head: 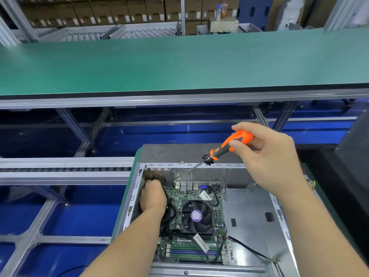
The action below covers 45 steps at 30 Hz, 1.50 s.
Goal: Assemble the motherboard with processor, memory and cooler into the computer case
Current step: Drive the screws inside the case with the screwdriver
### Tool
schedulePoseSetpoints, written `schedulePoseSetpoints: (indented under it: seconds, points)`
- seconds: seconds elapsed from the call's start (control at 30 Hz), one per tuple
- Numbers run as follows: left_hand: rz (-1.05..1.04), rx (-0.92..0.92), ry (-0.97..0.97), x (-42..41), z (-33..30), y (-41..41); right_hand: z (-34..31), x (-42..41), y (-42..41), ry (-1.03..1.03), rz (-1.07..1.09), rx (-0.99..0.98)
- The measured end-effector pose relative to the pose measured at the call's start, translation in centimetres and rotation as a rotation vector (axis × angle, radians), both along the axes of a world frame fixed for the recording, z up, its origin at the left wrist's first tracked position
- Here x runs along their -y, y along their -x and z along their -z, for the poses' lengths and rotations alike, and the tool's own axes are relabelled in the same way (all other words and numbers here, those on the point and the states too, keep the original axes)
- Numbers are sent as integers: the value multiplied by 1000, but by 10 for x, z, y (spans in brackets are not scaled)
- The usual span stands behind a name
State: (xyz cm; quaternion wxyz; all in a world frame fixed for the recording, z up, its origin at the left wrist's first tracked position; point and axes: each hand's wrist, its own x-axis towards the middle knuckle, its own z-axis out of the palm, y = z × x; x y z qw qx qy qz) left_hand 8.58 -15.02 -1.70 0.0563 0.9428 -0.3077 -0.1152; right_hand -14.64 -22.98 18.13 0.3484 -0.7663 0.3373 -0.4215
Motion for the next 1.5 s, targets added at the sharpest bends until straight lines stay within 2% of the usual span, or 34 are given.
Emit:
schedulePoseSetpoints:
  seconds: [0.27, 0.63, 1.5]
  points:
    - [-46, -53, 98, -2, 2, 0, 4, 0, -2, -4, -8, 22]
    - [-14, -16, 48, -2, 0, 1, 9, 3, -2, 18, -13, 22]
    - [-66, -42, 119, 0, 3, 3, 16, 1, 1, -17, -5, 32]
